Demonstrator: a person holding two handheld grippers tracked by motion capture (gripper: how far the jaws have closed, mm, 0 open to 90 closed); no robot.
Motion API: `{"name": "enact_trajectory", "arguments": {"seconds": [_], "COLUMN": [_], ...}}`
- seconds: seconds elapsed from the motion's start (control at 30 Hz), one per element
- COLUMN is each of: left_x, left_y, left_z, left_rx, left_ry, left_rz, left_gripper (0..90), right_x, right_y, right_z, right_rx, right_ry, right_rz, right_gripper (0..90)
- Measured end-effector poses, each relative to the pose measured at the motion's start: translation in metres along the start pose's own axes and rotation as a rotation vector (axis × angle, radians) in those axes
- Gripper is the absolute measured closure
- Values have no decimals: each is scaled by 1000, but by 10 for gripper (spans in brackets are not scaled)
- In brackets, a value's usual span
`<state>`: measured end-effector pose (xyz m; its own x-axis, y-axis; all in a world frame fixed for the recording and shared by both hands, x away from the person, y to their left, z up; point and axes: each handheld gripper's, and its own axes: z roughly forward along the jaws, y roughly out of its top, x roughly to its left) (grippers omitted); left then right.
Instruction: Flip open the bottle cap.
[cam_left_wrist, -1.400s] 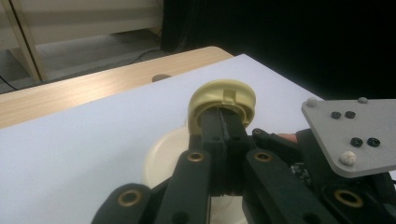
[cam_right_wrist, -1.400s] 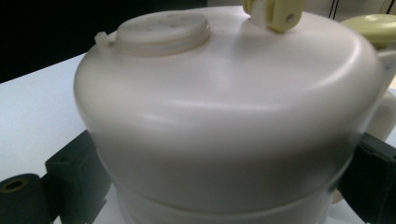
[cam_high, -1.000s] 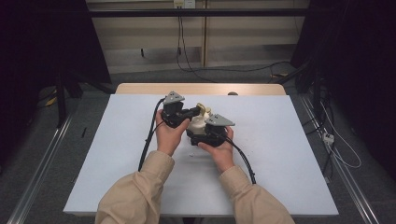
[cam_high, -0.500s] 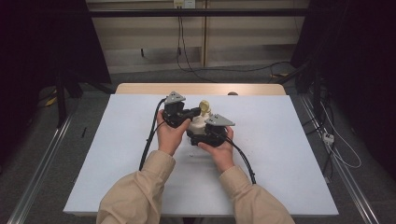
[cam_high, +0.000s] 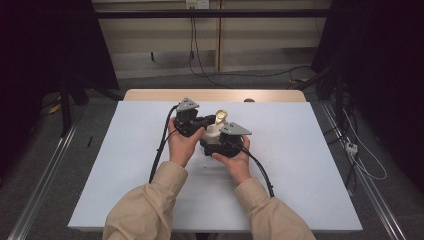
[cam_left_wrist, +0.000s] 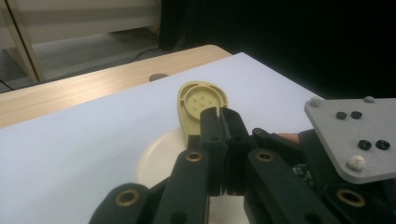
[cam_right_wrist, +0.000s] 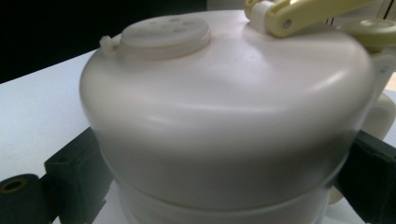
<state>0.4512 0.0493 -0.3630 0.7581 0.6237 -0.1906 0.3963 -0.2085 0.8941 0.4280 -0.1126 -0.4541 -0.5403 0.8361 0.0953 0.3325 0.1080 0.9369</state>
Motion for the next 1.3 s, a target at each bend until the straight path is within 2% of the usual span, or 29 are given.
{"name": "enact_trajectory", "arguments": {"seconds": [0.13, 0.3, 0.4, 0.47, 0.63, 0.77, 0.87, 0.93, 1.0, 1.3], "left_x": [-2, -4, -7, -7, -9, -11, -10, -9, -8, -4], "left_y": [0, -3, -4, -5, -10, -13, -15, -16, -17, -22], "left_z": [-1, -4, -8, -11, -20, -31, -40, -47, -52, -67], "left_rx": [-3, -9, -8, -6, 2, -5, -4, -7, -8, -8], "left_ry": [0, -5, 5, 17, 26, 40, 59, 59, 62, 68], "left_rz": [9, 3, 0, -19, -25, -28, -24, -27, -26, -26], "left_gripper": [820, 707, 578, 473, 352, 287, 245, 220, 211, 157], "right_x": [0, -2, -3, -3, -4, -5, -5, -6, -6, -7], "right_y": [2, 3, 4, 4, 4, 2, 1, -1, -2, -7], "right_z": [-3, -7, -10, -12, -14, -14, -15, -16, -17, -25], "right_rx": [5, 8, 11, 20, 31, 68, 81, 67, 76, 83], "right_ry": [6, 17, 24, 26, 33, 54, 54, 51, 58, 60], "right_rz": [-23, -12, -11, -14, -19, 4, -5, -1, 15, 18], "right_gripper": [46, 48, 51, 59, 56, 42, 39, 49, 39, 47]}}
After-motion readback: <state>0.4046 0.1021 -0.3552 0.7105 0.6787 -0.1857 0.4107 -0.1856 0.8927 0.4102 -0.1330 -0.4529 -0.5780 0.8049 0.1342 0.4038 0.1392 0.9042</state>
